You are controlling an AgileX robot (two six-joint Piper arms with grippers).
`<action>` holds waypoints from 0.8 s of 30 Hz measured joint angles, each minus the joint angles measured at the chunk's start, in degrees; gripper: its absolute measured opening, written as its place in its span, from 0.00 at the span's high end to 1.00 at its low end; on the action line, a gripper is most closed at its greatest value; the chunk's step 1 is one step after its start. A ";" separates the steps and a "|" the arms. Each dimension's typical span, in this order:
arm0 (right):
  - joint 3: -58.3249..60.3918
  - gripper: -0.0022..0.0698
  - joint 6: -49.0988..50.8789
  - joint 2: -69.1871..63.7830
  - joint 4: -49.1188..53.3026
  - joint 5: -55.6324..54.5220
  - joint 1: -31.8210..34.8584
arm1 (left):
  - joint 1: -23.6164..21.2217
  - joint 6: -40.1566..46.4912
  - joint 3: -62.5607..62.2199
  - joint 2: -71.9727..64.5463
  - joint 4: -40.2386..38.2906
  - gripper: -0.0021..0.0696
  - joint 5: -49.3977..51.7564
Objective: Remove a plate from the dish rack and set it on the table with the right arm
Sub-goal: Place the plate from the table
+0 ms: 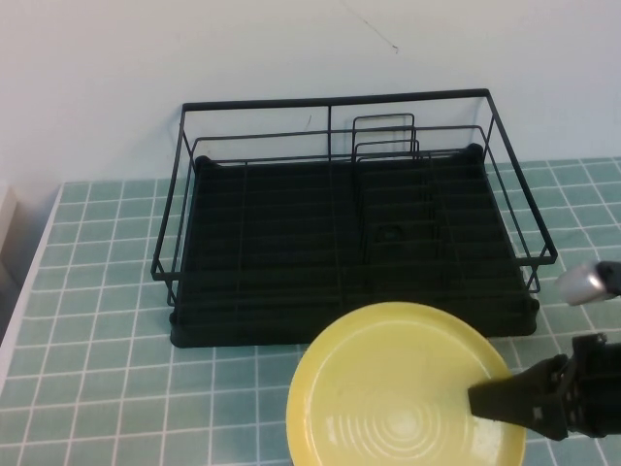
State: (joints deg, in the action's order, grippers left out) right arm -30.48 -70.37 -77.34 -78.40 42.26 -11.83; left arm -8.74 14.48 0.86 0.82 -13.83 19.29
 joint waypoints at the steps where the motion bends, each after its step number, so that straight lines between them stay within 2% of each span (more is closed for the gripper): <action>1: 0.00 0.82 -0.55 -1.04 0.01 0.00 0.00 | 0.00 0.00 0.00 0.00 0.00 0.98 0.00; 8: 0.00 0.82 -5.67 -6.61 -0.38 0.00 0.00 | 0.00 0.00 0.00 0.00 0.00 0.98 0.00; 19: -0.47 0.82 -13.69 -7.60 -3.10 -0.09 0.00 | 0.00 0.00 0.00 0.00 0.00 0.98 0.00; 22: -0.47 0.76 -13.93 -7.62 -3.10 -0.32 0.00 | 0.00 0.00 0.00 0.00 0.00 0.98 0.00; 24: -0.47 0.68 -13.93 -7.86 -3.21 -0.32 0.00 | 0.00 0.00 0.00 0.00 0.00 0.98 0.00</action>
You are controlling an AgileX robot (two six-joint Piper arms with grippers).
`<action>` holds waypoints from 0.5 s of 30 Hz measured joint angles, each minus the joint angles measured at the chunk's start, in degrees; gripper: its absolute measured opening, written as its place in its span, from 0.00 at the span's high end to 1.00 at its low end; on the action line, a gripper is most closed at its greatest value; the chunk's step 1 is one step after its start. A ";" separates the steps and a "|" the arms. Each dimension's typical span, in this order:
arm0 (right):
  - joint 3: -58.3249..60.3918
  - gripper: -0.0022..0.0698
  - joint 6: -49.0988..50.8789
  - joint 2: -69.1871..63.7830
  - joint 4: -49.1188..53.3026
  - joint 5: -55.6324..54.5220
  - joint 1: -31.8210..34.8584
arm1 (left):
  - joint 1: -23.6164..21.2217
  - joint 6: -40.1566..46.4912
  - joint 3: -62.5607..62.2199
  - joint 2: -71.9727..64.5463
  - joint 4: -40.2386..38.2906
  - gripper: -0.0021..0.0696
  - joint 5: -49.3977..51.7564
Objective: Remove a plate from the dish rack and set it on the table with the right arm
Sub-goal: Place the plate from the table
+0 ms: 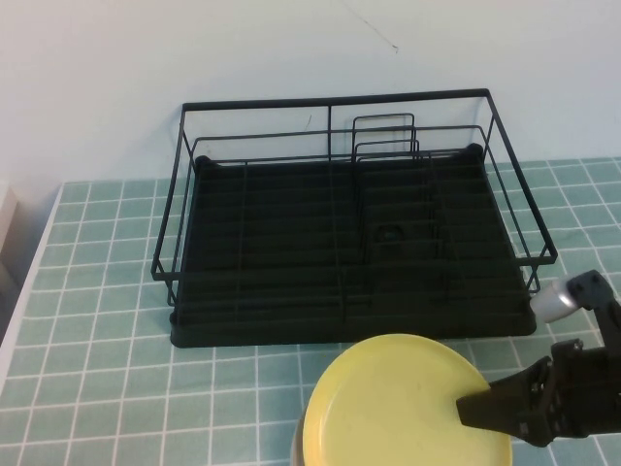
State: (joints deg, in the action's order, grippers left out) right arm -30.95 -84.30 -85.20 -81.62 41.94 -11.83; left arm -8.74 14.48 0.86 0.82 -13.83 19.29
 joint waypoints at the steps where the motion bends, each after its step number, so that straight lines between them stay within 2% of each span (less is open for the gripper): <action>1: 0.00 0.64 -0.10 -0.42 0.02 0.10 0.00 | 0.00 0.00 0.00 0.00 0.00 0.98 0.00; 4: -0.35 0.54 -0.30 -1.47 0.02 0.50 0.00 | 0.00 0.00 0.00 0.00 0.00 0.98 0.00; 8: -3.76 0.50 -0.41 -1.72 3.66 2.89 0.00 | 0.00 0.00 0.00 0.00 0.00 0.98 0.00; 11: -8.53 0.49 2.21 -1.72 11.30 5.71 0.00 | 0.00 0.00 0.00 0.00 0.00 0.98 0.00; 15: -16.29 0.50 11.99 -1.41 24.81 9.91 0.00 | 0.00 0.00 0.00 0.00 0.00 0.98 0.00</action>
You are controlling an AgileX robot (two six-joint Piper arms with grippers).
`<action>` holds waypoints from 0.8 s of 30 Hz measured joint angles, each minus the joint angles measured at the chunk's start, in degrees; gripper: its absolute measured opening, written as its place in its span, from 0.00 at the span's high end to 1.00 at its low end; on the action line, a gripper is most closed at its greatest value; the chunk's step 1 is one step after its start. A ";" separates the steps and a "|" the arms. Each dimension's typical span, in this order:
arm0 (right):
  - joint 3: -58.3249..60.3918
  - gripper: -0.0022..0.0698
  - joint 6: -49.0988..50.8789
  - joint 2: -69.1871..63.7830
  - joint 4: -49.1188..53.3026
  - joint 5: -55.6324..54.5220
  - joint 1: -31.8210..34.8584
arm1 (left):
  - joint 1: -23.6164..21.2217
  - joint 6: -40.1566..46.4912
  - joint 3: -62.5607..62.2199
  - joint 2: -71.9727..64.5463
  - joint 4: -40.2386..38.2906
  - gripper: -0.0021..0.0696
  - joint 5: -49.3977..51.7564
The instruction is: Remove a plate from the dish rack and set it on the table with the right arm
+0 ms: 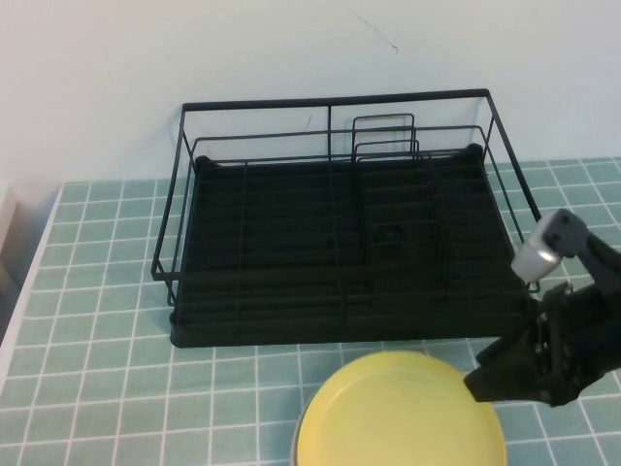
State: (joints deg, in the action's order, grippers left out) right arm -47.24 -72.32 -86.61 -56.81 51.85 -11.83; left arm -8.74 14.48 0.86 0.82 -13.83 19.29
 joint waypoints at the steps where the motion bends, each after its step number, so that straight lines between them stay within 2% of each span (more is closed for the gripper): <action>1: -1.58 0.50 3.12 0.04 2.90 0.92 0.00 | 0.00 0.00 0.00 0.00 0.00 0.98 0.00; 4: -6.85 0.55 10.70 0.35 12.24 5.31 0.00 | 0.00 0.00 0.00 0.00 0.00 0.98 0.00; 7: -10.75 0.64 17.51 0.35 19.44 10.13 0.00 | 0.00 0.00 0.00 0.00 0.00 0.98 0.00; 11: -12.80 0.85 21.52 1.69 19.64 13.80 0.00 | 0.00 0.00 0.00 0.00 0.00 0.98 0.00; 13: -12.89 0.92 20.46 3.77 17.03 14.20 0.00 | 0.00 0.00 0.00 0.00 0.00 0.98 0.00; 18: -12.34 0.96 16.85 16.32 10.22 10.32 0.00 | 0.00 0.00 0.00 0.00 0.00 0.98 0.00; 24: -5.26 0.97 15.56 39.31 10.79 -2.14 0.00 | 0.00 0.00 0.00 0.00 0.00 0.98 0.00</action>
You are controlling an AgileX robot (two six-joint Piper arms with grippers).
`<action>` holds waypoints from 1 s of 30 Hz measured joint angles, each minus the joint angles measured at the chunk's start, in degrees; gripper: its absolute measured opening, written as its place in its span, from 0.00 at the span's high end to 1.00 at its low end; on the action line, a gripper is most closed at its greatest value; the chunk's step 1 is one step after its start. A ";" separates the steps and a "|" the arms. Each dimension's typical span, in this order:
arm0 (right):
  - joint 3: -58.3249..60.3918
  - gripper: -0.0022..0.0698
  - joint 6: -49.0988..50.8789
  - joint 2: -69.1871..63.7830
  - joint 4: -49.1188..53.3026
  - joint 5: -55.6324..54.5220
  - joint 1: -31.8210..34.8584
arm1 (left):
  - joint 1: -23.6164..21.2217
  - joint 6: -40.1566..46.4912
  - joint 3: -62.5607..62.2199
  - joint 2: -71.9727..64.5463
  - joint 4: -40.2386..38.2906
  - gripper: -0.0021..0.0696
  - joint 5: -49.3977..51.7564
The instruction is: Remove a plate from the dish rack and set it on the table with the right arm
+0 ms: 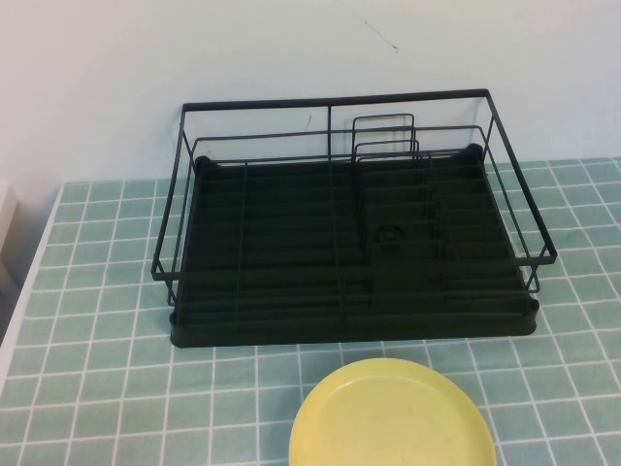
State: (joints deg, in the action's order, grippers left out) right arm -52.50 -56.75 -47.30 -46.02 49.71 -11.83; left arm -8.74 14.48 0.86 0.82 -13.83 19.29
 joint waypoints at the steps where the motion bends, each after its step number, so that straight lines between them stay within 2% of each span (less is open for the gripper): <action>1: 1.77 0.97 0.01 3.97 0.90 -2.21 0.00 | 0.00 0.00 0.00 0.00 -0.10 0.98 0.00; 7: 12.03 0.97 1.76 23.57 3.92 -14.53 0.00 | 0.00 0.00 0.00 0.00 -0.09 0.98 0.00; 11: 16.17 0.97 2.83 30.43 5.42 -16.39 0.00 | 0.00 0.00 0.00 0.00 -0.09 0.98 0.00; 16: 19.92 0.97 8.05 32.69 9.50 -13.54 0.00 | 0.00 0.00 0.00 0.00 -0.09 0.98 0.00; 23: 26.19 0.97 9.45 32.95 14.63 -21.85 0.00 | 0.00 0.00 0.00 0.00 -0.09 0.98 0.00; 26: 29.49 0.97 9.45 32.95 15.44 -27.94 0.00 | 0.00 0.00 0.00 0.00 -0.09 0.98 0.00; 30: 37.48 0.97 9.35 33.10 15.71 -42.48 0.00 | 0.00 0.00 0.00 0.00 -0.09 0.98 0.00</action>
State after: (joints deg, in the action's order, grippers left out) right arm -15.01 -47.40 -14.20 -30.31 7.23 -11.83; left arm -8.74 14.48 0.86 0.82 -13.92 19.29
